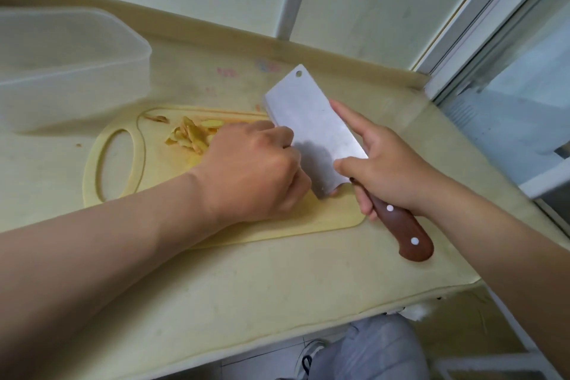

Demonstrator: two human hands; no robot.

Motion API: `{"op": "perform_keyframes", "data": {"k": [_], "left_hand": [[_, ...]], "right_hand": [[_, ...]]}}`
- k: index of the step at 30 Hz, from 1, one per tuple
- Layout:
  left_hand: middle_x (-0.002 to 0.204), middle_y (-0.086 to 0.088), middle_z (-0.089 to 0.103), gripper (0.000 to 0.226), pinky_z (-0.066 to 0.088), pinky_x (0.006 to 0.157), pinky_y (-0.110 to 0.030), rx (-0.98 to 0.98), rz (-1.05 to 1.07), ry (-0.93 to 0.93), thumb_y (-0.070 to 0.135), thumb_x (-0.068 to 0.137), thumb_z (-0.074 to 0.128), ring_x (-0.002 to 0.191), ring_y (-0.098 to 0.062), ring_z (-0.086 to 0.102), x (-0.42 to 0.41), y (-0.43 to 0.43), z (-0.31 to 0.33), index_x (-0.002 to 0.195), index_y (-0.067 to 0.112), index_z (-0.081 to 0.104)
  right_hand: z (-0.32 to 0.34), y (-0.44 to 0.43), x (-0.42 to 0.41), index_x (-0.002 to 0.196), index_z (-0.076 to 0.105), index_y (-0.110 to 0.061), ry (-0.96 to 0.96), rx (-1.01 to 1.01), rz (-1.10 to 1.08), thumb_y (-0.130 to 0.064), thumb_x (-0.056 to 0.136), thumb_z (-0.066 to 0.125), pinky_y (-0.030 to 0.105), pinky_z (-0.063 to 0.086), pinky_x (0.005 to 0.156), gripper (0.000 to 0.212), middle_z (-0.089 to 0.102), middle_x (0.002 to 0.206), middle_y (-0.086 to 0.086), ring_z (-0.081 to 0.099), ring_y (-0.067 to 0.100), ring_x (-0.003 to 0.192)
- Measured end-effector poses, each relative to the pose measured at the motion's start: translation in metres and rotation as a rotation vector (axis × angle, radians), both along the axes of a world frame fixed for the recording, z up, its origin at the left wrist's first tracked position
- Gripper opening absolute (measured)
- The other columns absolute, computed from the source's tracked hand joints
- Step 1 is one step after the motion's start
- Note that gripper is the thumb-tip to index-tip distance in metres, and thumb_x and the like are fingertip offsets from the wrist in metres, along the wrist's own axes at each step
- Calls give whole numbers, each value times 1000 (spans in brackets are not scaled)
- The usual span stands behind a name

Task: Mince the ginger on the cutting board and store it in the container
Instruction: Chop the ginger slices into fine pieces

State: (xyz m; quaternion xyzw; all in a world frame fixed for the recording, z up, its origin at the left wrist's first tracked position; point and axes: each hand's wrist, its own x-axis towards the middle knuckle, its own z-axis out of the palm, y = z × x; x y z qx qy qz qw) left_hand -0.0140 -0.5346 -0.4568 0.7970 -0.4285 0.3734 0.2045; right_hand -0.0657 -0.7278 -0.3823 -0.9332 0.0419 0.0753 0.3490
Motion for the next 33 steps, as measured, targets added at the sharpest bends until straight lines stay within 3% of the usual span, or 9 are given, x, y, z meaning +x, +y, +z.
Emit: {"op": "perform_keyframes", "data": {"k": [5,9,16,23,30,33], "left_hand": [[53,-5,41,31,35,40,-28,10,-26,-10,20,79,53,44,-28,38,-1,0,-1,52,18,39],[55,-5,44,31,37,41,-28,46,-25,21,22,80,54,47,-28,42,2,0,-3,52,17,44],[56,-4,43,31,38,41,-27,61,-27,46,23,80,55,46,-27,41,5,0,-5,51,15,46],[56,-3,41,31,35,42,-25,76,-24,69,22,81,52,46,-27,37,6,0,-4,52,14,45],[57,-3,44,31,36,42,-26,83,-39,79,24,82,52,47,-27,40,7,0,-3,53,16,46],[57,-3,44,31,38,42,-27,81,-38,80,24,83,53,48,-26,39,7,0,-4,53,16,46]], "right_hand": [[14,-8,24,155,22,-60,104,-74,45,-2,97,51,32,51,45,87,58,46,16,54,25,35],[19,-22,40,153,22,-63,80,-137,41,-4,98,51,28,47,40,86,57,42,7,54,22,34],[21,-40,49,152,25,-65,21,-111,29,-6,99,54,30,49,41,84,60,49,20,55,29,38],[32,-52,50,151,28,-66,-67,-62,-34,-5,98,56,41,56,48,86,59,49,20,54,33,40],[19,-49,49,155,22,-61,-60,-125,-41,-4,99,51,33,54,42,85,59,43,7,57,20,34],[18,-46,49,154,24,-63,-59,-104,-30,-5,99,52,31,51,40,85,60,45,11,56,21,34]]}}
